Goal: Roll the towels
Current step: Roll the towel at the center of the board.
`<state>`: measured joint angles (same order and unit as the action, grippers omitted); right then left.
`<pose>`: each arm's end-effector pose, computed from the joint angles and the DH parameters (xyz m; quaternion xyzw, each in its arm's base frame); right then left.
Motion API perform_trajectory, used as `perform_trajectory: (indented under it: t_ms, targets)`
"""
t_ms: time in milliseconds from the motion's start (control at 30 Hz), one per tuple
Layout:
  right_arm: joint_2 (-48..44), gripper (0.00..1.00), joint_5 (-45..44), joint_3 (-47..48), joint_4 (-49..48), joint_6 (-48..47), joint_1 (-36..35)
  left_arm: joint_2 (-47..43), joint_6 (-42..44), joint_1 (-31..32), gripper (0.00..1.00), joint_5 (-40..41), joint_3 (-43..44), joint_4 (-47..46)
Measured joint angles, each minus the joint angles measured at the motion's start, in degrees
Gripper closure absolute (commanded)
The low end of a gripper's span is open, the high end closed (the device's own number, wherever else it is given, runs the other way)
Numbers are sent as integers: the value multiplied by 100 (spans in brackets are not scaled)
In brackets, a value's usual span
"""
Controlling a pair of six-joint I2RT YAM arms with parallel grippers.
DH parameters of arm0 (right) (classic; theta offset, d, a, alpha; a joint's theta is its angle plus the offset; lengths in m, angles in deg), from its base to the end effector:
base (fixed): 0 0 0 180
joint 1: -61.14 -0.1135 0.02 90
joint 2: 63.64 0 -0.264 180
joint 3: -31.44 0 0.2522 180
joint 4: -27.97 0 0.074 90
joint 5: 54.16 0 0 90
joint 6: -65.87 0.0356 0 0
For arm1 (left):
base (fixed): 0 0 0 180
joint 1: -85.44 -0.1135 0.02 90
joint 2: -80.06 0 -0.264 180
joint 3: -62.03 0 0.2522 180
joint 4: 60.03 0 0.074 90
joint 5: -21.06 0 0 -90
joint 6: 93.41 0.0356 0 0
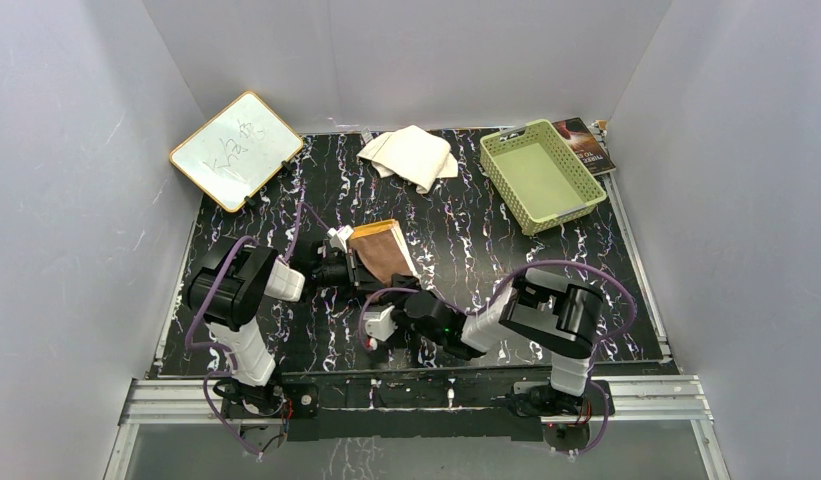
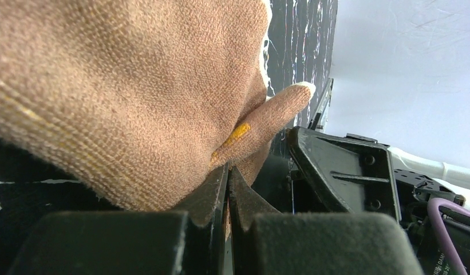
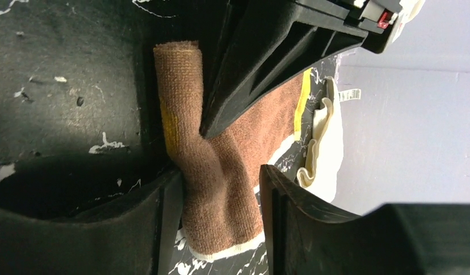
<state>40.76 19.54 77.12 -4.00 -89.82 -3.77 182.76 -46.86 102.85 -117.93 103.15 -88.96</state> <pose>0.1419 0.2794 0.1050 -0.7347 0.4198 -0.1242 0.5182 0.2592 -0.1094 0.0967 0.0140 0.8227 -0.5348 0.1923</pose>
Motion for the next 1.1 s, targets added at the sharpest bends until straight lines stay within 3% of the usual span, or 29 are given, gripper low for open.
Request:
perform_trajectory:
  t_ms: [67, 167, 267, 533, 633, 700, 933, 1100]
  targets:
    - [48, 65, 57, 125, 149, 37, 42, 15, 9, -4, 100, -24, 26, 39]
    - [105, 89, 164, 330, 518, 181, 85, 37, 39, -9, 100, -59, 61, 87]
    - [94, 100, 234, 483, 918, 417, 116, 44, 55, -15, 100, -63, 87, 122]
    - [-485, 100, 1196, 1259, 3067, 2354, 431, -199, 214, -13, 99, 26, 240, 844]
    - [-535, 100, 1495, 1611, 3735, 3447, 470, -479, 326, -13, 82, 201, 369, 1434]
    - [-535, 100, 1687, 1834, 4105, 4256, 463, -745, 404, -52, 79, 398, 505, 1858]
    - [-752, 100, 1934, 1976, 4629, 6614, 461, -2122, 691, -833, 76, 896, 929, 3158]
    - [-750, 100, 2592, 1982, 4645, 7508, 826, -2927, 933, -979, 76, 1119, 1137, 3816]
